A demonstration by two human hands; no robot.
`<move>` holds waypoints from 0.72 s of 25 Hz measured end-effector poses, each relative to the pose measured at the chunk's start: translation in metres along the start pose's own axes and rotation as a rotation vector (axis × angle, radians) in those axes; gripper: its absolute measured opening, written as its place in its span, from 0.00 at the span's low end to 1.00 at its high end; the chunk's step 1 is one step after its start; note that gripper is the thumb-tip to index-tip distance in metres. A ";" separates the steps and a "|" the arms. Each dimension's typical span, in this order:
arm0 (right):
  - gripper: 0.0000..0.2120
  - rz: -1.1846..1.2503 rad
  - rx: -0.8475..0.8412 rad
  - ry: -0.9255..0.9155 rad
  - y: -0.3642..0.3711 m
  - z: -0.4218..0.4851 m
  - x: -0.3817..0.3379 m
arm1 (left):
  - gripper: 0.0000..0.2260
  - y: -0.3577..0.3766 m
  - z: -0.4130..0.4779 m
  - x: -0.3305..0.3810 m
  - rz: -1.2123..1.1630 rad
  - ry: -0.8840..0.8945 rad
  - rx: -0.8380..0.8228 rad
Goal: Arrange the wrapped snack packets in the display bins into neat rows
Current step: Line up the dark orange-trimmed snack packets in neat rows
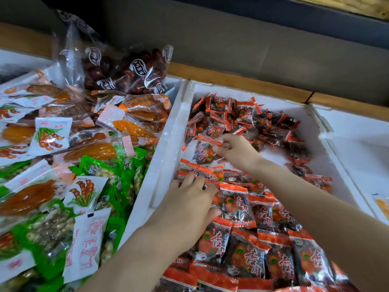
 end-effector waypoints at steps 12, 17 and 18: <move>0.03 0.110 -0.197 0.101 0.033 0.012 -0.002 | 0.22 -0.001 0.001 -0.004 -0.026 0.009 0.050; 0.10 -0.241 -0.333 0.035 0.033 0.010 -0.007 | 0.22 0.001 0.001 -0.008 -0.006 0.000 0.064; 0.09 -0.222 -0.340 0.021 0.034 0.010 -0.009 | 0.23 0.001 0.000 -0.008 0.003 0.012 0.081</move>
Point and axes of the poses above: each hand's wrist, its own z-axis towards the middle knuckle, its own y-axis out of the palm, x = y × z, the point moved 6 cm from there along z, towards the middle knuckle, and after that the axes turned 7 degrees about -y, right-handed, at the moved point
